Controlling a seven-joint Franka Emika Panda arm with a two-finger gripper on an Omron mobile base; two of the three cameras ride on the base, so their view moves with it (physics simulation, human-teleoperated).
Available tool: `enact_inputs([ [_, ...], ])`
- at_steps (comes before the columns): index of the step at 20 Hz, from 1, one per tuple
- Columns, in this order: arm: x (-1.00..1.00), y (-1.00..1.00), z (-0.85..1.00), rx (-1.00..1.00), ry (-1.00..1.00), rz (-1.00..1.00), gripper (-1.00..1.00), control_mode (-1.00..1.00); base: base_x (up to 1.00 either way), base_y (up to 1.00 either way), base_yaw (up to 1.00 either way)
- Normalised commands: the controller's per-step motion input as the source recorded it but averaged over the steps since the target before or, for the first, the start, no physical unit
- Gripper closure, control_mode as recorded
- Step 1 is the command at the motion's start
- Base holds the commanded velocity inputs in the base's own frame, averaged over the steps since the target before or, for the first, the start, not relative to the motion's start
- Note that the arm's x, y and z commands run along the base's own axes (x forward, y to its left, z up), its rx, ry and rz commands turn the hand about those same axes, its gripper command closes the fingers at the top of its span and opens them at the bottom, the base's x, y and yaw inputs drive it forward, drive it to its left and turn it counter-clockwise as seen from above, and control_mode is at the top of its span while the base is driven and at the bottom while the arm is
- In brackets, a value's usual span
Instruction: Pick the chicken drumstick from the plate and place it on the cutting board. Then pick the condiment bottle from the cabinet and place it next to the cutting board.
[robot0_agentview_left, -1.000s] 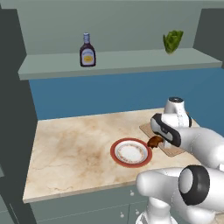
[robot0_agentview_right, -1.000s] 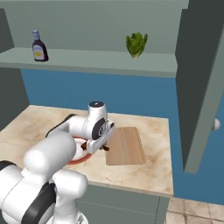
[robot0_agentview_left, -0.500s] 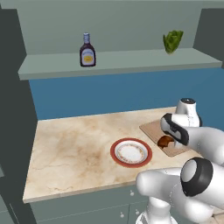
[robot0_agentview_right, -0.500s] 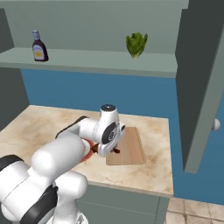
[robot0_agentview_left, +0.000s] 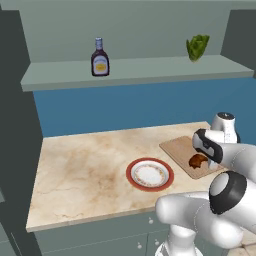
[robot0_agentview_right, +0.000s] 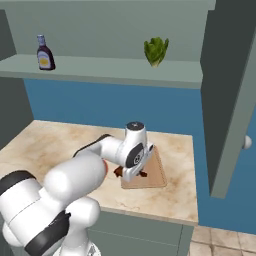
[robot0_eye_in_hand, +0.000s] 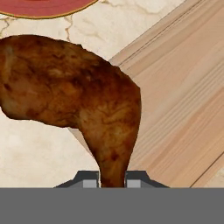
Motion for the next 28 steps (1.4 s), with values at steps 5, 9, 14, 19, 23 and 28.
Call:
enact_inputs([
  [5,0.16,-0.17,0.0,0.0,-0.02,0.0,1.0,-1.0,0.0,0.0,0.0],
  [9,0.26,-0.14,0.0,0.0,-0.02,0.0,1.0,-1.0,0.0,0.0,0.0],
  [14,0.31,-0.08,0.0,0.0,-0.01,0.0,1.0,-1.0,0.0,0.0,0.0],
  [19,0.25,0.0,-0.1,0.0,0.0,0.0,1.0,-1.0,0.0,0.0,0.0],
  [23,0.18,0.0,-0.2,0.0,0.0,0.0,1.0,-1.0,0.0,0.0,0.0],
  [28,0.15,0.0,-0.24,0.0,0.0,0.0,1.0,-1.0,0.0,0.0,0.0],
])
